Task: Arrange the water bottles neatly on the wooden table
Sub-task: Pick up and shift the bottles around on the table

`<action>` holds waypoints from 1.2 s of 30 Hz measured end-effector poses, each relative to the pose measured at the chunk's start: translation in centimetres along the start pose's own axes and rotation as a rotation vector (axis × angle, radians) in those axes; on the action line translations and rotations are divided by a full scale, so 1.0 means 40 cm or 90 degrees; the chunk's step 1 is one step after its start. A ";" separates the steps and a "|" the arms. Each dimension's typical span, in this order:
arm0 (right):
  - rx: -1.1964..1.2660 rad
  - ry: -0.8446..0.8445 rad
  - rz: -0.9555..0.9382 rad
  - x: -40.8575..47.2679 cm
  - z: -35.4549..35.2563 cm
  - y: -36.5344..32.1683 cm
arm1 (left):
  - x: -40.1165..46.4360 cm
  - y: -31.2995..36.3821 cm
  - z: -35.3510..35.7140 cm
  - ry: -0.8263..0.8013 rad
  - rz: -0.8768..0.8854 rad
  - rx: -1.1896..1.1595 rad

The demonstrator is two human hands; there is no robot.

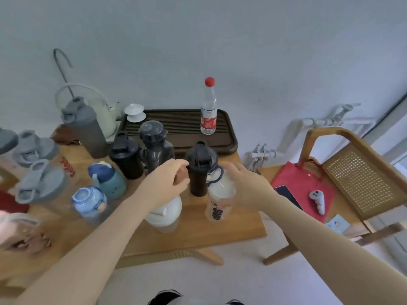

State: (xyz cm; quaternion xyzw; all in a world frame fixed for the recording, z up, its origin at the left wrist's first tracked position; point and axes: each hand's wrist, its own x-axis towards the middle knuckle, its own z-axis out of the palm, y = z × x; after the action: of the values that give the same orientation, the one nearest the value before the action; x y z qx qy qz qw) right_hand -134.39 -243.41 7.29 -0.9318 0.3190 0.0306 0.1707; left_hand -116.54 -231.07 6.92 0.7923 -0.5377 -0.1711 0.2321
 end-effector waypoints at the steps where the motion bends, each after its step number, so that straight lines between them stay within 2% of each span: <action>1: 0.011 0.010 0.003 0.007 0.002 0.003 | -0.013 -0.015 0.004 -0.025 -0.010 0.053; 5: 0.031 0.018 -0.025 0.021 0.015 0.008 | -0.074 -0.057 0.037 -0.110 -0.069 0.287; 11: 0.041 0.010 -0.075 -0.013 0.018 -0.002 | -0.112 -0.080 0.081 -0.102 -0.183 0.229; 18: 0.141 0.033 -0.197 -0.043 -0.024 -0.057 | -0.195 -0.051 0.090 -0.010 -0.264 0.214; 27: 0.284 0.170 -0.319 -0.024 -0.141 -0.248 | -0.372 0.016 -0.234 0.246 -0.223 0.173; 32: 0.338 0.243 -0.327 0.045 -0.190 -0.410 | -0.376 -0.054 -0.385 0.311 -0.221 0.191; 36: 0.377 0.271 -0.310 0.131 -0.194 -0.545 | -0.351 -0.140 -0.490 0.303 -0.182 0.243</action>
State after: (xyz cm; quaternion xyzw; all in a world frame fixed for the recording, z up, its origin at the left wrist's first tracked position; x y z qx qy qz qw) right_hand -117.46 -232.99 20.24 -0.8760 0.1128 -0.2962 0.3634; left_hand -107.09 -212.62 20.47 0.9066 -0.3739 0.0918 0.1726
